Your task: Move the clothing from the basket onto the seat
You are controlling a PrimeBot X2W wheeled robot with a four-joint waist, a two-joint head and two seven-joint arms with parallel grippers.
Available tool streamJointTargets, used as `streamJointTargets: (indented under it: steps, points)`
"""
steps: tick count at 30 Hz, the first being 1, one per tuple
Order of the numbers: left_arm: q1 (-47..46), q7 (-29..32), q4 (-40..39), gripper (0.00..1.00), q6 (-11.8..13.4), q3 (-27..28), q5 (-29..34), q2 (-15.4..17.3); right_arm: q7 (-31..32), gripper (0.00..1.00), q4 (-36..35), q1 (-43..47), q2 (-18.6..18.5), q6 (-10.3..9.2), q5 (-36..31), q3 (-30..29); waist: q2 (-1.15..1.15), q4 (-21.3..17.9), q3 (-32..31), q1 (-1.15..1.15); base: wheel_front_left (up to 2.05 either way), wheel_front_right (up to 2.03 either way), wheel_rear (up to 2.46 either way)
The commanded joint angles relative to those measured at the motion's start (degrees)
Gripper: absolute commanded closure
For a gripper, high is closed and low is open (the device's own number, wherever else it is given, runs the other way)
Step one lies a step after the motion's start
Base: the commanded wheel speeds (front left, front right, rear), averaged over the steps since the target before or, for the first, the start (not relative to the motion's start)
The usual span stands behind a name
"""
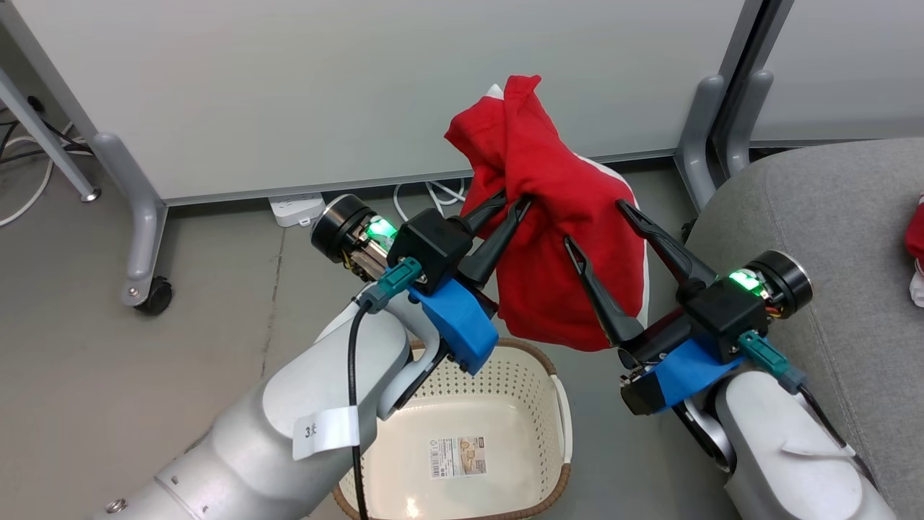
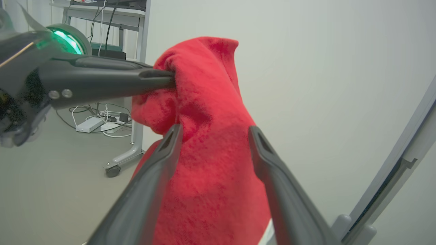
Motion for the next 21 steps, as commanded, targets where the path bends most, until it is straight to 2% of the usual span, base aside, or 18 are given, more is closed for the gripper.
streamJointTargets:
  steps: [1,8,21]
  points:
    - [-0.86,-0.11,-0.18,1.0,-0.01,0.1,0.24,0.07,-0.23,0.0,0.64,-1.03,-0.38,0.01,-0.59,0.35,0.0,0.18,0.22,0.0,0.0,0.0,0.0]
    - [-1.58,-0.2,-0.21,1.0,-0.57,-1.02,0.72,-0.77,-0.22,0.0,6.9,-6.11,-0.34,0.01,-2.95,2.0,0.0,0.81,1.28,0.0,0.0,0.0,0.0]
    - [-2.63,-0.03,0.11,1.0,-1.46,-2.59,0.95,-1.93,-0.22,0.0,13.63,-10.84,1.14,0.01,-4.58,1.58,0.0,1.36,1.91,0.0,0.0,0.0,0.0]
